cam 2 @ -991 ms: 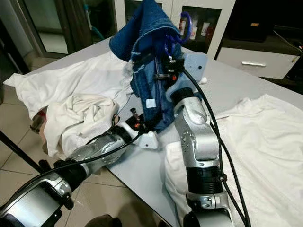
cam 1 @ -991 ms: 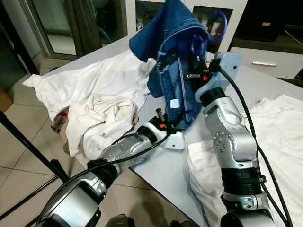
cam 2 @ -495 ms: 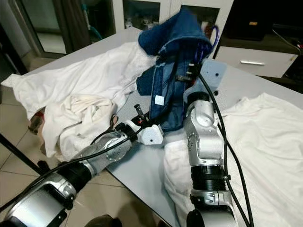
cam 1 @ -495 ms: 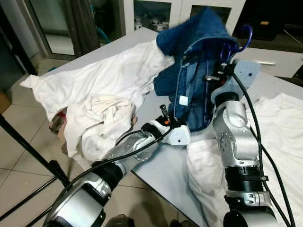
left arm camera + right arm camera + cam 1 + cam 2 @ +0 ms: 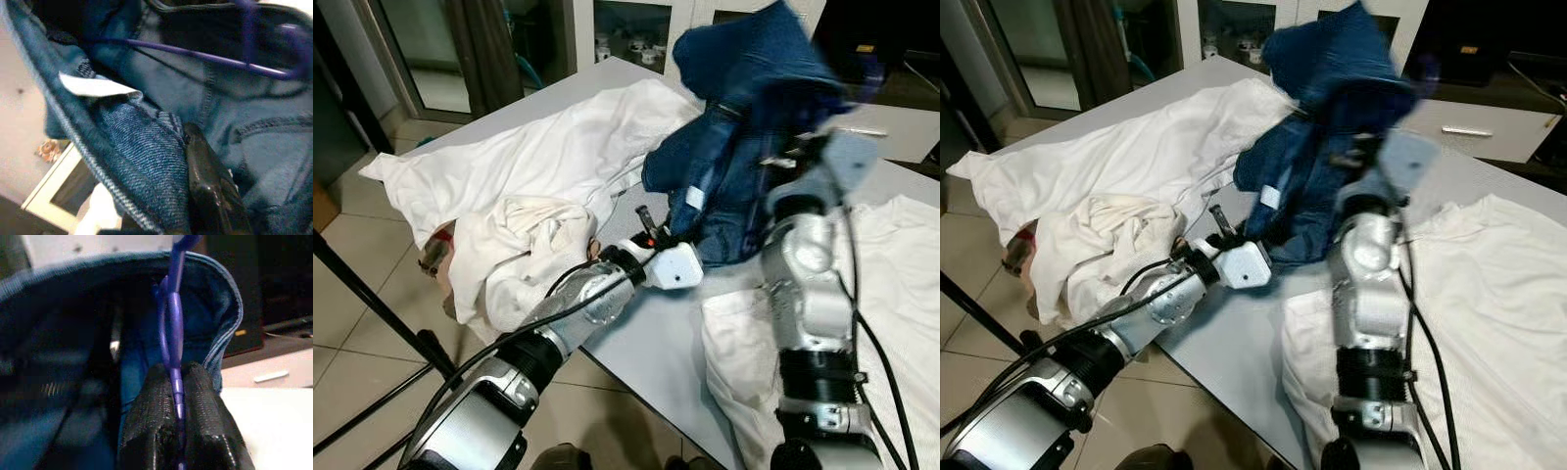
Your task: Hang hanger
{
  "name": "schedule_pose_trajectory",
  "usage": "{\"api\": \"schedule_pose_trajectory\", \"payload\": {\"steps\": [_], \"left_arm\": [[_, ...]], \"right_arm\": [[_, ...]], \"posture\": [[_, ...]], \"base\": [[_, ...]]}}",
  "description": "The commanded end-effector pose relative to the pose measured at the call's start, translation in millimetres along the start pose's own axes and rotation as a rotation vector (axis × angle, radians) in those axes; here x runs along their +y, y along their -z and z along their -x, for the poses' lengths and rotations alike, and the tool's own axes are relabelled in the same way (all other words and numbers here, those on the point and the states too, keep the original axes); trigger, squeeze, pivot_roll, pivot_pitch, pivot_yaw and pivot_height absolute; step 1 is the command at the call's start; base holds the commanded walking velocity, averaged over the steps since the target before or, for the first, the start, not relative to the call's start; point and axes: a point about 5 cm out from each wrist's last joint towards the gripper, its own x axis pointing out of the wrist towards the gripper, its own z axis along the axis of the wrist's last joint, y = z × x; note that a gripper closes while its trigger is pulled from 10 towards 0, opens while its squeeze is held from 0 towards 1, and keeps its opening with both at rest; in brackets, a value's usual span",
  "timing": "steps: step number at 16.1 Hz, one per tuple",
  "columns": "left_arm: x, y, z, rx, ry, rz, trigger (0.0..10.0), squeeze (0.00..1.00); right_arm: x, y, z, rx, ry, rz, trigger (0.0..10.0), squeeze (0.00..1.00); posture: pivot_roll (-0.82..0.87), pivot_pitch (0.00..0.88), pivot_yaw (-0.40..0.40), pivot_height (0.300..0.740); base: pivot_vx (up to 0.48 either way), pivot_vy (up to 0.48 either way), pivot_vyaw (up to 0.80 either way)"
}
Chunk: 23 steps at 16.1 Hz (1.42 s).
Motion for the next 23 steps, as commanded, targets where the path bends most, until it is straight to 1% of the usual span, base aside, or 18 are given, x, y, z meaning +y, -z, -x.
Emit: {"api": "schedule_pose_trajectory", "payload": {"steps": [1,2,3,5,7,8,9,10,11,13,15,16,17,18,20,21,22,23], "left_arm": [[-14.9,1,4.3,0.002,0.067,-0.034,10.0,0.00],[-20.2,3,6.8,0.008,0.089,-0.045,10.0,0.00],[-23.2,4,9.8,0.016,0.093,-0.033,10.0,0.00],[-25.4,6,11.7,0.023,0.102,-0.039,10.0,0.00],[-30.7,10,13.3,0.046,0.117,-0.048,10.0,0.00],[-31.3,10,13.3,0.049,0.114,-0.040,10.0,0.00],[-31.3,8,12.1,0.049,0.098,-0.009,10.0,0.00],[-28.6,4,9.7,0.044,0.065,0.055,10.0,0.00],[-26.0,3,8.3,0.042,0.043,0.085,10.0,0.00],[-2.8,-10,-1.0,-0.037,-0.080,0.136,10.0,0.00],[18.1,-19,-6.5,-0.098,-0.167,0.162,10.0,0.00],[24.7,-22,-7.6,-0.120,-0.179,0.167,10.0,0.00],[29.5,-24,-8.5,-0.134,-0.187,0.193,10.0,0.00],[32.0,-27,-9.3,-0.148,-0.181,0.221,10.0,0.00],[33.6,-33,-10.0,-0.175,-0.159,0.233,10.0,0.00],[35.0,-35,-10.5,-0.181,-0.160,0.250,10.0,0.00],[37.9,-36,-11.3,-0.185,-0.162,0.254,10.0,0.00],[40.0,-36,-11.5,-0.186,-0.162,0.253,10.0,0.00]], "right_arm": [[-4.6,-18,-8.8,-0.063,0.049,-0.062,10.0,0.00],[-8.1,-20,-11.1,-0.059,0.072,-0.084,10.0,0.00],[-14.1,-23,-13.6,-0.057,0.111,-0.100,10.0,0.00],[-17.8,-25,-15.6,-0.053,0.140,-0.116,10.0,0.00],[-16.1,-30,-17.2,-0.059,0.150,-0.154,10.0,0.00],[-15.1,-31,-17.2,-0.064,0.147,-0.154,10.0,0.00],[-12.8,-32,-16.4,-0.073,0.138,-0.153,10.0,0.00],[-8.8,-32,-14.0,-0.089,0.111,-0.122,10.0,0.00],[-7.1,-30,-12.5,-0.091,0.100,-0.112,10.0,0.00],[0.3,-15,-1.8,-0.068,0.036,-0.098,10.0,0.00],[6.3,-7,4.9,-0.063,-0.038,-0.096,10.0,0.00],[8.7,-6,6.9,-0.071,-0.065,-0.081,10.0,0.00],[9.4,-3,8.0,-0.073,-0.079,-0.063,10.0,0.00],[8.7,-1,8.9,-0.073,-0.081,-0.052,10.0,0.00],[7.6,1,9.8,-0.078,-0.085,-0.039,10.0,0.00],[7.8,1,10.5,-0.085,-0.092,-0.022,10.0,0.00],[9.5,2,12.0,-0.101,-0.113,0.017,10.0,0.00],[10.7,2,12.9,-0.109,-0.125,0.033,10.0,0.00]], "posture": [[0.04,0.017,-0.007,0.740],[0.04,0.017,-0.007,0.740],[0.04,0.017,-0.009,0.740],[0.04,0.018,-0.010,0.740],[0.04,0.021,-0.012,0.740],[0.04,0.021,-0.012,0.740],[0.03,0.022,-0.013,0.740],[0.03,0.022,-0.013,0.740],[0.03,0.022,-0.013,0.740],[0.04,0.023,-0.016,0.740],[0.04,0.023,-0.016,0.740],[0.04,0.021,-0.017,0.740],[0.04,0.021,-0.017,0.740],[0.04,0.019,-0.015,0.740],[0.04,0.018,-0.013,0.740],[0.04,0.018,-0.013,0.740],[0.04,0.018,-0.012,0.740],[0.04,0.018,-0.012,0.740]], "base": [[0.000,0.000,0.00],[0.000,0.000,0.00],[0.000,0.000,0.00],[0.000,0.000,0.00],[0.000,0.000,0.00],[0.000,0.000,0.00],[0.000,0.000,0.00],[0.000,0.000,0.00],[0.000,0.000,0.00],[0.000,0.000,0.00],[0.000,0.000,0.00],[0.000,0.000,0.00],[0.000,0.000,0.00],[0.000,0.000,0.00],[0.000,0.000,0.00],[0.000,0.000,0.00],[0.000,0.000,0.00],[0.000,0.000,0.00]]}}
